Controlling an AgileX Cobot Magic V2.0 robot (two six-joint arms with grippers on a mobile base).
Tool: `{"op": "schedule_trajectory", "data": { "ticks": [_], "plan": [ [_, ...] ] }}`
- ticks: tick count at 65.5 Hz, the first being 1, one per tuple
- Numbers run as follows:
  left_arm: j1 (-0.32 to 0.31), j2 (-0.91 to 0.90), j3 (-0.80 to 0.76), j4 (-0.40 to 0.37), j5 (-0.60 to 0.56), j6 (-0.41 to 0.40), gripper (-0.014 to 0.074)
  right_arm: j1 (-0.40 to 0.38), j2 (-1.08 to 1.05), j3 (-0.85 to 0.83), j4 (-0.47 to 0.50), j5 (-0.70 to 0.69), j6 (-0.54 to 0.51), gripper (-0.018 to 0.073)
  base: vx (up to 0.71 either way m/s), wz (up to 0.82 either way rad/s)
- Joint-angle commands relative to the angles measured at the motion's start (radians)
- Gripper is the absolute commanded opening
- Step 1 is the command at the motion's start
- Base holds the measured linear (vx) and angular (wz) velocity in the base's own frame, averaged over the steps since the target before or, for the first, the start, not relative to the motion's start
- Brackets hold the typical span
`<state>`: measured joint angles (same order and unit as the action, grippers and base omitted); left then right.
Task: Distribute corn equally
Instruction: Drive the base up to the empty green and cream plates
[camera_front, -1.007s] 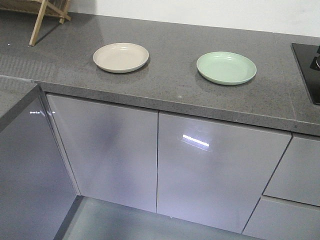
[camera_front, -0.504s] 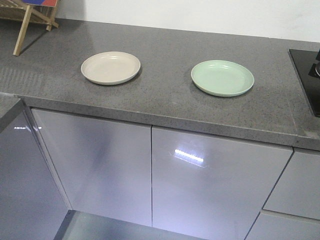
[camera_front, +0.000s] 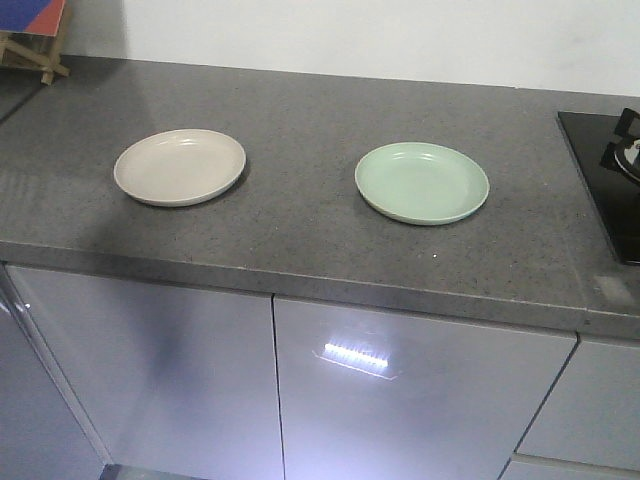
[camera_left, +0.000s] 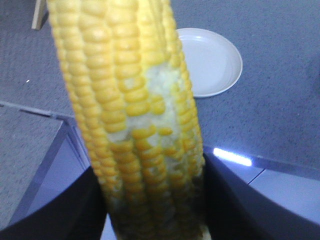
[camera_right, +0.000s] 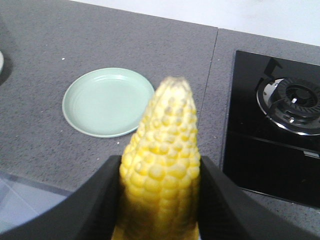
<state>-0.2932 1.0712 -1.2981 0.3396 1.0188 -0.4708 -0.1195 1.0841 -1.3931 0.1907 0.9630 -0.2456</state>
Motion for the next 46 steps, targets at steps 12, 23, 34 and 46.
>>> {"op": "schedule_trajectory", "data": {
  "ticks": [12, 23, 34, 46],
  "plan": [
    [0.002, -0.014, -0.02, 0.022, -0.057, -0.011, 0.0108, -0.005, -0.016, -0.023, 0.007, -0.075, -0.006, 0.0136, 0.16, -0.15],
    [0.002, -0.014, -0.02, 0.022, -0.057, -0.011, 0.0108, -0.005, -0.016, -0.023, 0.007, -0.076, -0.006, 0.0136, 0.17, -0.16],
    [0.002, -0.014, -0.02, 0.022, -0.057, -0.011, 0.0108, -0.005, -0.016, -0.023, 0.007, -0.076, -0.006, 0.0136, 0.16, -0.13],
    [0.002, -0.014, -0.02, 0.022, -0.057, -0.011, 0.0108, -0.005, -0.016, -0.023, 0.007, -0.076, -0.006, 0.0136, 0.15, -0.07]
  ]
}}
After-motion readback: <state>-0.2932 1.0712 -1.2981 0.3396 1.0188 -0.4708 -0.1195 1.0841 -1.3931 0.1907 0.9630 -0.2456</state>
